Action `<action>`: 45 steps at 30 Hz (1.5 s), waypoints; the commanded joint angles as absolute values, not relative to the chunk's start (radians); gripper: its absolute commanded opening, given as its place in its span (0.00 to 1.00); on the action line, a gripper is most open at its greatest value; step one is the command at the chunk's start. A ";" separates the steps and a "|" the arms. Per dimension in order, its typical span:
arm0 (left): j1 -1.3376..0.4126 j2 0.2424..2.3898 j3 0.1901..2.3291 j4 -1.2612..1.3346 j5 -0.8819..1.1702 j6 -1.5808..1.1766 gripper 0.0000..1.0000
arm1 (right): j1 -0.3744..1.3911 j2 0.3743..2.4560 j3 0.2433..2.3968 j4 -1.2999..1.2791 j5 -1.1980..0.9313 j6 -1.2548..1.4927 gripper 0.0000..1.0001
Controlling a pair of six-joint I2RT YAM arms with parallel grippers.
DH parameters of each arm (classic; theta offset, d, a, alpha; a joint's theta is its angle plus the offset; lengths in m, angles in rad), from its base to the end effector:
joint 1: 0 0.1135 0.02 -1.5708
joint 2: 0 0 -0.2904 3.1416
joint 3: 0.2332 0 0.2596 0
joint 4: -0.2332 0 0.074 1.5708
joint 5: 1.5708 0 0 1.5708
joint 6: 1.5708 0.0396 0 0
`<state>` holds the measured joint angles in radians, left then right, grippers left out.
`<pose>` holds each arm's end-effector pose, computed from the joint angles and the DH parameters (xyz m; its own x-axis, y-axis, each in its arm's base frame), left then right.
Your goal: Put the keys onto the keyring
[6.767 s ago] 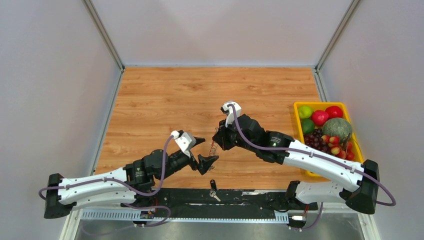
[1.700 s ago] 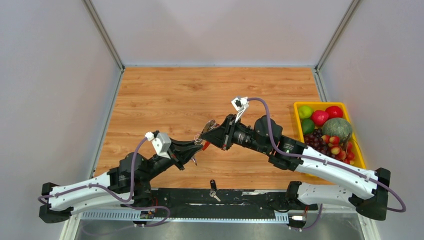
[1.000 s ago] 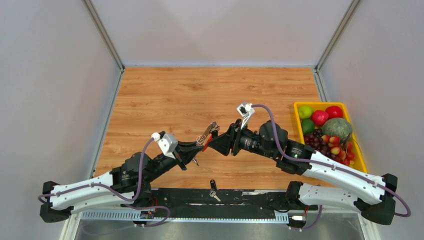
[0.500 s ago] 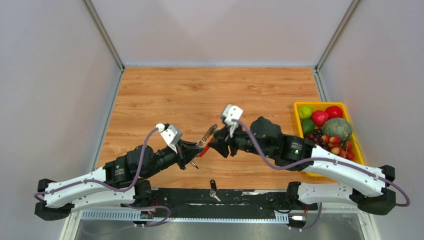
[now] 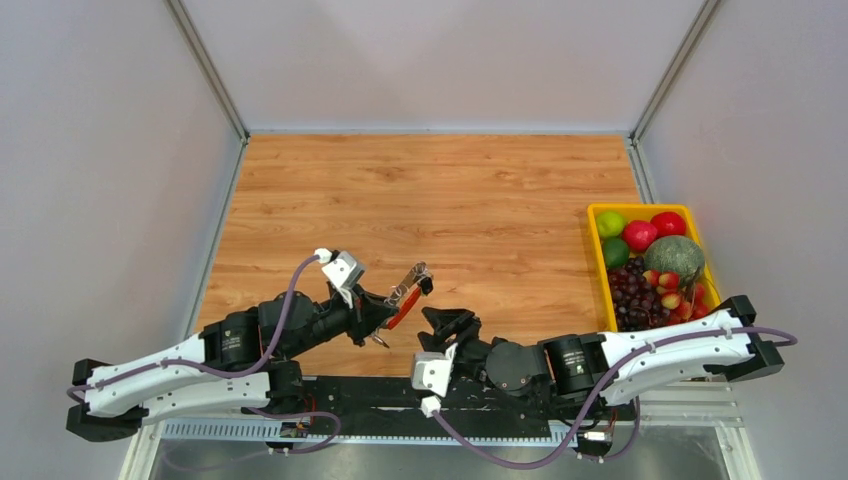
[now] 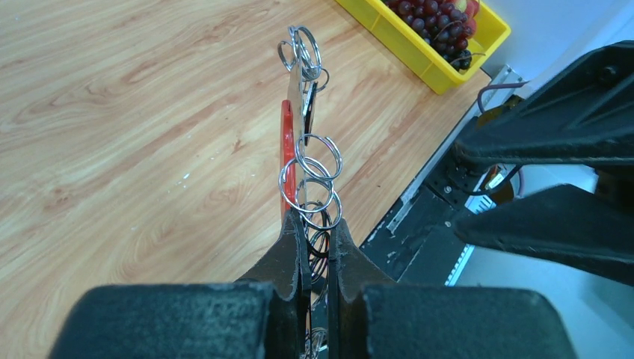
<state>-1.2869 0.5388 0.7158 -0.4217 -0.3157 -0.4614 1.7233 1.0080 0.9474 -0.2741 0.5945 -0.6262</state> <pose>0.0446 -0.1090 0.3390 -0.4294 -0.0390 -0.9022 0.7114 0.6009 -0.3646 -0.0118 0.2225 0.3686 0.5674 -0.4958 -0.6575 -0.6993 0.1314 -0.7026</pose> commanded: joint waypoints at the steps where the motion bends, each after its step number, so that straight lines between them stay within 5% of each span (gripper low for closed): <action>1: -1.285 0.511 0.745 -0.404 -0.294 -0.486 0.00 | 1.743 0.956 0.829 -0.025 0.780 -0.939 0.50; 10: -1.283 0.499 0.745 -0.418 -0.195 -0.501 0.00 | 1.743 0.879 0.662 0.385 0.689 -1.251 0.47; 45: -1.284 0.486 0.739 -0.400 -0.040 -0.522 0.00 | 1.743 0.994 0.701 0.235 0.590 -1.216 0.40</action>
